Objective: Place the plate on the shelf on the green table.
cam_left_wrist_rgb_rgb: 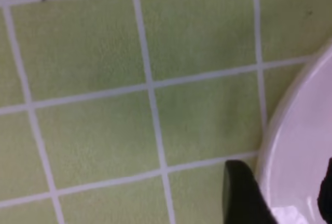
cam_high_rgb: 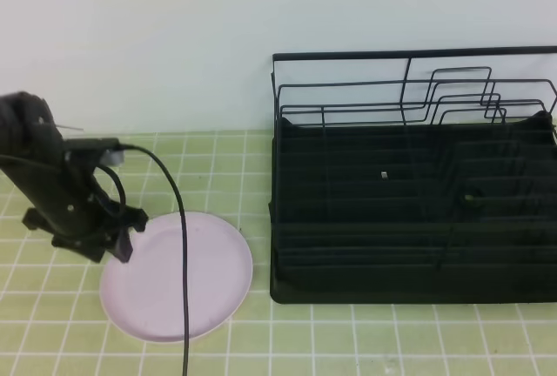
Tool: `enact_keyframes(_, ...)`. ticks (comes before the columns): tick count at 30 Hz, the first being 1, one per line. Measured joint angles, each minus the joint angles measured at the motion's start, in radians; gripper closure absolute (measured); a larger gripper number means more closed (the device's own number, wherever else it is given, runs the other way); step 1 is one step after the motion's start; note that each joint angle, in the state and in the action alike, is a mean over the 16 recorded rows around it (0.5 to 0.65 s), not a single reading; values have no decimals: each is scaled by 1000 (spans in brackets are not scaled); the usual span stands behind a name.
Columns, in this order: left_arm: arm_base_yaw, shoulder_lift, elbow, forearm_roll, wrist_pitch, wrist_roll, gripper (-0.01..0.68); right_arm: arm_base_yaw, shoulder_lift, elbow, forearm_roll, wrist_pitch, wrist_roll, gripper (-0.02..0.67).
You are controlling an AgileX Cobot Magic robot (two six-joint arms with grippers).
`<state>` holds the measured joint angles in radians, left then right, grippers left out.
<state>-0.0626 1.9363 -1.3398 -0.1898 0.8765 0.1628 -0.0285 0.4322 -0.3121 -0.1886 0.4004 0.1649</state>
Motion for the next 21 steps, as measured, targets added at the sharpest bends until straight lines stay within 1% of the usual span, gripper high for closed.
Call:
enact_keyframes(4,0,31,0,-19,-8,6,377,0,0,0,0,0,0,652)
enact_keyframes(8,0,48,-1,-32,-8,11,403,0,0,0,0,-1,0,652)
enact_keyframes(15,0,65,-2,-50,-8,12,478,0,0,0,0,-3,-1,652)
enact_keyframes(21,0,77,-3,-55,-9,12,560,0,0,0,-1,-6,-2,652)
